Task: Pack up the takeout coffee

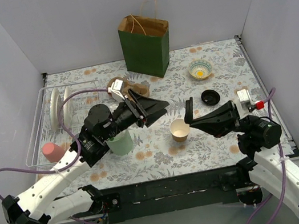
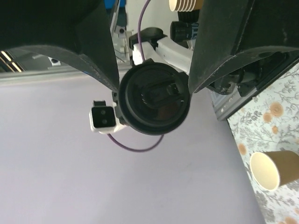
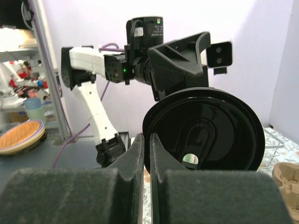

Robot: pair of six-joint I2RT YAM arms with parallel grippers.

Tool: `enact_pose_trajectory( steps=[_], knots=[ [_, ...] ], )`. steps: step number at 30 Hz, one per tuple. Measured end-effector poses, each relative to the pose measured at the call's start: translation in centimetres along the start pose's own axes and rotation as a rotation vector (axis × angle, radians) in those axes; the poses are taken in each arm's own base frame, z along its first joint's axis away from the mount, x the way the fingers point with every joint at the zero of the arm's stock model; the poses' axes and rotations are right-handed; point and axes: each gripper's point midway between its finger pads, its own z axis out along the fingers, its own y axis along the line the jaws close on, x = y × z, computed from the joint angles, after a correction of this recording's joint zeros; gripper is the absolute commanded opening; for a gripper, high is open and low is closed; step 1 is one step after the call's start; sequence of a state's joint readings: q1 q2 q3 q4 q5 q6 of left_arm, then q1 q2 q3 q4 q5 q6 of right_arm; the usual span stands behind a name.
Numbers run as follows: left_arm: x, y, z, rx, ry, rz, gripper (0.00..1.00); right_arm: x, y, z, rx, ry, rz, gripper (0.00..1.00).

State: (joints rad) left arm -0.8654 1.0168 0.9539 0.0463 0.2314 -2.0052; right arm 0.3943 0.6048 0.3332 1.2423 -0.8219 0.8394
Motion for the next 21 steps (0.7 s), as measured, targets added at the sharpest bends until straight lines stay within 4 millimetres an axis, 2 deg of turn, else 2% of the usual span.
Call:
enact_pose_trajectory(
  steps=[3,10,13,16,19,21],
  knots=[
    [1.0,0.0,-0.1,0.033,0.053,0.006,0.59,0.7,-0.1,0.2,-0.028,0.035,0.011,0.07],
    [2.4,2.9,1.3,-0.021,0.145,-0.016,0.57,2.8,-2.0,0.8,-0.041,0.132,0.148,0.05],
    [1.3,3.4,1.2,-0.034,0.128,-0.02,0.56,3.9,-3.5,1.0,-0.018,0.165,0.222,0.05],
    [-1.4,4.5,0.3,-0.04,0.056,-0.017,0.55,4.6,-4.4,1.1,-0.004,0.18,0.249,0.05],
    [-3.6,5.8,-1.0,-0.057,-0.014,-0.018,0.54,4.1,-4.8,1.7,-0.012,0.181,0.235,0.05],
    [-3.9,5.9,-1.2,-0.055,-0.02,-0.017,0.53,3.3,-5.0,2.3,-0.023,0.172,0.211,0.05]
  ],
)
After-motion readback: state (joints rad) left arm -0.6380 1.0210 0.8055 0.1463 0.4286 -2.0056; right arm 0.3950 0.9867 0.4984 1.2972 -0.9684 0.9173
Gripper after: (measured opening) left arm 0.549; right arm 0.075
